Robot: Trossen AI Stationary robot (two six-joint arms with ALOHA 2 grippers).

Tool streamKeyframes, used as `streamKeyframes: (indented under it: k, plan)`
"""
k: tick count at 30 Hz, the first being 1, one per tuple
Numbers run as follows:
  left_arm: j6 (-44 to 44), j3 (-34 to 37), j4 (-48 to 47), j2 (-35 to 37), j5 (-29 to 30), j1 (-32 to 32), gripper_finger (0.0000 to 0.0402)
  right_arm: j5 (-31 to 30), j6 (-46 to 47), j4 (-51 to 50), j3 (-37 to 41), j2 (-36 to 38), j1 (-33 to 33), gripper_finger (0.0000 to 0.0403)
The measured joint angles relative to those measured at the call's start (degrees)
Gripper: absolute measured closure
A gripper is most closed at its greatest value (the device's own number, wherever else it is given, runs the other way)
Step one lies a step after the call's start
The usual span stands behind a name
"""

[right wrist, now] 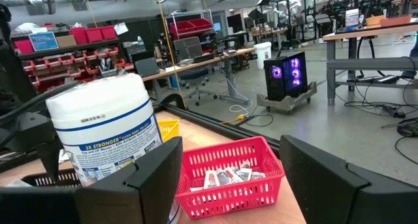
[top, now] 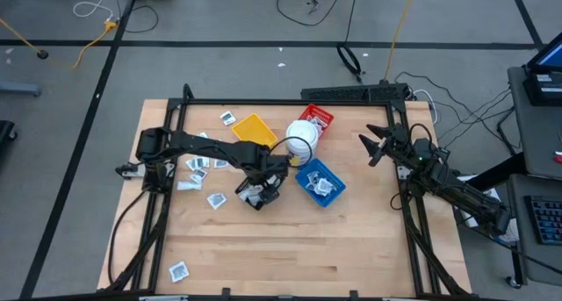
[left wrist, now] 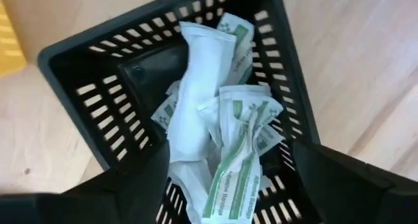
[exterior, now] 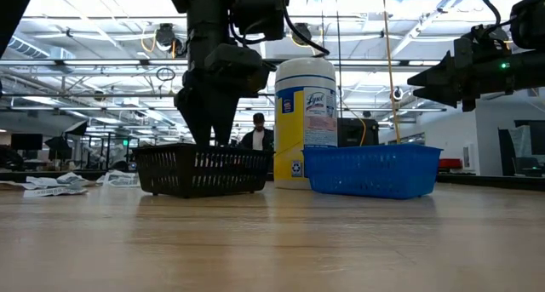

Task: Pick & Place First Aid Supplies
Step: Put the bandage pack into the black bin

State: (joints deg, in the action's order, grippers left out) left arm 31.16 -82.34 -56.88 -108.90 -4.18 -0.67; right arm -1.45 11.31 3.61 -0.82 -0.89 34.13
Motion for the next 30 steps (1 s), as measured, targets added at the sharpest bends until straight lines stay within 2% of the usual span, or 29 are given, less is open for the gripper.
streamKeyframes:
  k: [5,13,20,30]
  plan:
    - [-4.8,0.0,-2.9,2.4,-1.9,-0.8,0.0054,0.0,0.0,0.0,0.0,0.0,0.0,0.0149]
    - [-13.7,1.1,-12.0,8.0,-1.9,-2.0,0.0067,0.0,0.0,0.0,0.0,0.0,0.0,0.0149]
    - [-19.4,10.3,-15.2,16.0,-1.9,-1.2,0.0086,0.0,0.0,0.0,0.0,0.0,0.0,0.0149]
    - [-17.3,22.7,-20.4,28.6,-1.8,0.1,0.0086,0.0,0.0,0.0,0.0,0.0,0.0,0.0149]
